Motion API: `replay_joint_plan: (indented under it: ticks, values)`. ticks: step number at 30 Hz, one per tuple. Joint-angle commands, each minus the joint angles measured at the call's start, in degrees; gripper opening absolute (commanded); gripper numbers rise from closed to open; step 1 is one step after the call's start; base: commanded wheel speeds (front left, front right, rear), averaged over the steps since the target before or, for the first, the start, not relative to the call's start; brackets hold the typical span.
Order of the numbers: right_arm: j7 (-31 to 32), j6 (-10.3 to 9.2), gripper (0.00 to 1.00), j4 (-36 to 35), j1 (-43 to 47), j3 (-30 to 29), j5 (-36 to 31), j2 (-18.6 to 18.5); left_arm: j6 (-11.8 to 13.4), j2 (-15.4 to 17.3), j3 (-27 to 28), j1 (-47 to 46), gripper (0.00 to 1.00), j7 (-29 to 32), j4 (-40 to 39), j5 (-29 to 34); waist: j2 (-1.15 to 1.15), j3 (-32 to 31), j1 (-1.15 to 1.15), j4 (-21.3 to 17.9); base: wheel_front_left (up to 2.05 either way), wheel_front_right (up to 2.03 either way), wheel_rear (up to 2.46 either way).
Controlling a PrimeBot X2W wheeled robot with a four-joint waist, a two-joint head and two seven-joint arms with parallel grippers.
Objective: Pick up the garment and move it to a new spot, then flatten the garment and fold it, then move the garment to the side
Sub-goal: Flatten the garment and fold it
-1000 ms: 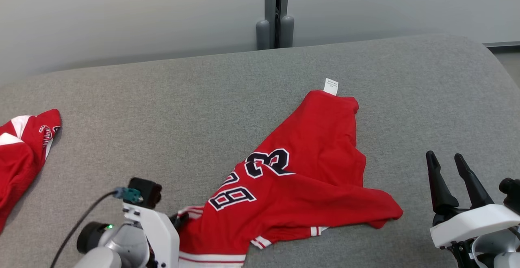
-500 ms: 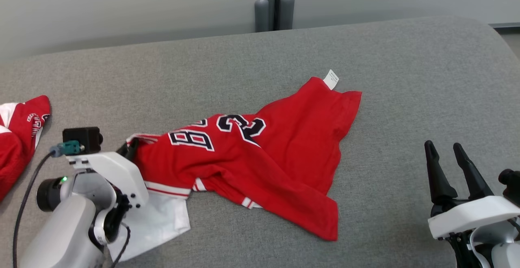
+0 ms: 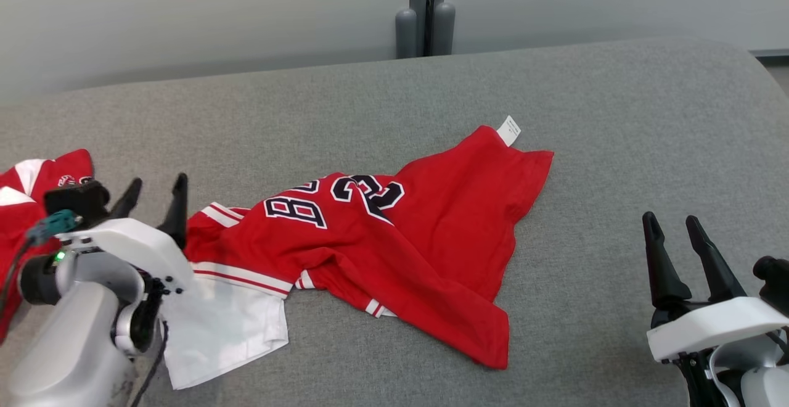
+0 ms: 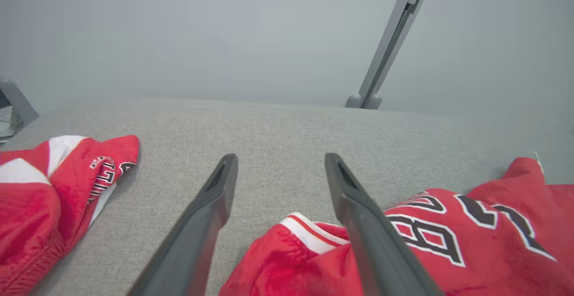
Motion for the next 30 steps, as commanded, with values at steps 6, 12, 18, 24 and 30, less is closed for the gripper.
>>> replay_joint_plan:
  ticks: [6, 12, 18, 24, 30]
  values:
    - [-2.7, 0.01, 1.0, -0.4, 2.1, -0.6, 0.2, -0.3, 2.0, 3.8, 3.3, 6.1, 1.0, -7.6, -10.9, 0.8, 0.0, -3.1, 0.0, 1.4, 0.0, 0.0, 0.0]
    - [-5.7, 0.01, 1.0, -1.6, 3.3, 0.1, -0.8, 0.0, 6.3, 5.1, 5.2, 13.7, 1.0, -10.9, -22.9, 2.7, 0.0, -4.6, 0.0, 2.2, 0.0, 0.0, 0.0]
    - [-7.0, 0.01, 1.0, -3.1, 4.5, 0.6, -1.6, 0.2, 8.2, 4.4, 6.2, 21.2, 1.0, -12.4, -32.0, 6.1, 0.0, -5.9, 0.0, 2.6, 0.0, 0.0, 0.0]
    - [-8.1, 0.01, 1.0, -5.0, 8.5, 0.7, -1.4, 0.4, 10.5, 1.0, 8.4, 27.8, 1.0, -12.6, -36.9, 9.4, 0.0, -6.6, 0.0, 2.5, 0.0, 0.0, 0.0]
    - [-7.6, 0.01, 1.0, -6.3, 10.1, 0.2, -1.9, 0.6, 10.2, -0.4, 9.0, 29.9, 1.0, -12.6, -39.5, 11.9, 0.0, -6.6, 0.0, 2.5, 0.0, 0.0, 0.0]
